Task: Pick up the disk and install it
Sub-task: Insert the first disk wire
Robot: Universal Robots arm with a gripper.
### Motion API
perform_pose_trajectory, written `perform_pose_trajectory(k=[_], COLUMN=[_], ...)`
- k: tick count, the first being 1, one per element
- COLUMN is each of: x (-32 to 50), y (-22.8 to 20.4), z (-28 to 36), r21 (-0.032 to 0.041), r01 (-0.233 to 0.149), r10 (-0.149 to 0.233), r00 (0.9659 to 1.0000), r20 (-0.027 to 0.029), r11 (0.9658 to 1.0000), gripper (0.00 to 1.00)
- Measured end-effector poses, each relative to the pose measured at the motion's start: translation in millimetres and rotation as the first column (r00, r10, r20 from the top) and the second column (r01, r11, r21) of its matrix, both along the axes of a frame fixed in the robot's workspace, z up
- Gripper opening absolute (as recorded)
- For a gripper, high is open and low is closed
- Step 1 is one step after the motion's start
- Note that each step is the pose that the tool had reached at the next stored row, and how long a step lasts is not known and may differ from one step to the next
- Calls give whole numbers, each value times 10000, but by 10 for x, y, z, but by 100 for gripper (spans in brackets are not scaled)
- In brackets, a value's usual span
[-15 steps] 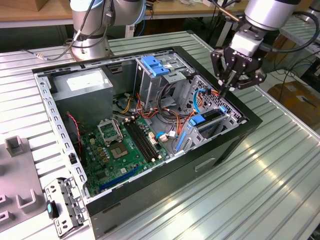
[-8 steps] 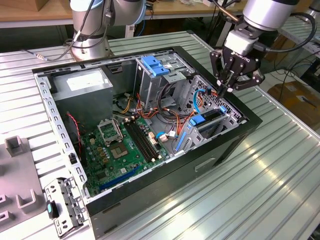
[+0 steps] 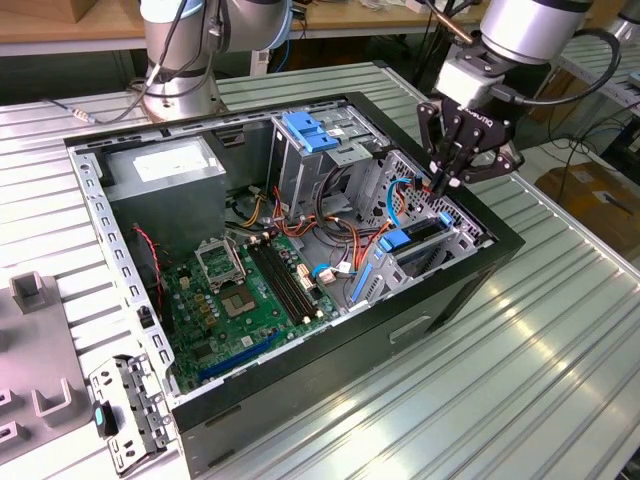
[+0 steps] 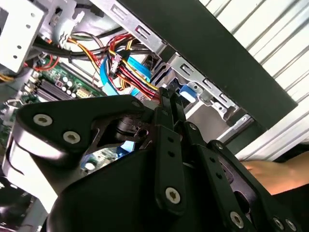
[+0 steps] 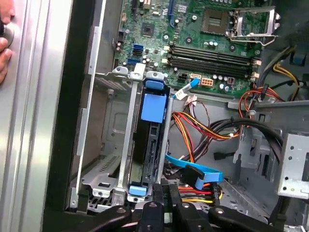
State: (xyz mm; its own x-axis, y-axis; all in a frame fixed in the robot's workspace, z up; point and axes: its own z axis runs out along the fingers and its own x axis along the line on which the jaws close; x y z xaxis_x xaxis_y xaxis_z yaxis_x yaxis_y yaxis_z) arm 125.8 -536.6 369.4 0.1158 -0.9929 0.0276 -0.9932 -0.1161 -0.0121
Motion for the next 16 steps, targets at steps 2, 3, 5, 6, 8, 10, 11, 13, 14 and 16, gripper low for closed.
perform_pose_trajectory(k=[2,3,5,6,8,10,11,13,14,16], x=[0,0,0,0,-32,-60,-63,-79,-104,-126], y=[0,0,0,0,0,0,-3,-21,-24,-27], z=[-7,-12,-18,-22,-39,-65,-93,-133,-138,-138], r21=[1,1,1,1,2,-2,-3,-3,-2,-4], r01=[351,590,943,1118,1244,1256,1317,1400,1399,1398], r10=[-351,-590,-943,-1118,-1244,-1256,-1317,-1400,-1399,-1398], r00=[9994,9983,9955,9937,9922,9921,9913,9901,9902,9902], r20=[0,0,0,0,0,0,1,0,0,1], r11=[9994,9983,9955,9937,9922,9921,9913,9901,9902,9902], gripper=[16,16,16,16,16,16,16,16,16,16])
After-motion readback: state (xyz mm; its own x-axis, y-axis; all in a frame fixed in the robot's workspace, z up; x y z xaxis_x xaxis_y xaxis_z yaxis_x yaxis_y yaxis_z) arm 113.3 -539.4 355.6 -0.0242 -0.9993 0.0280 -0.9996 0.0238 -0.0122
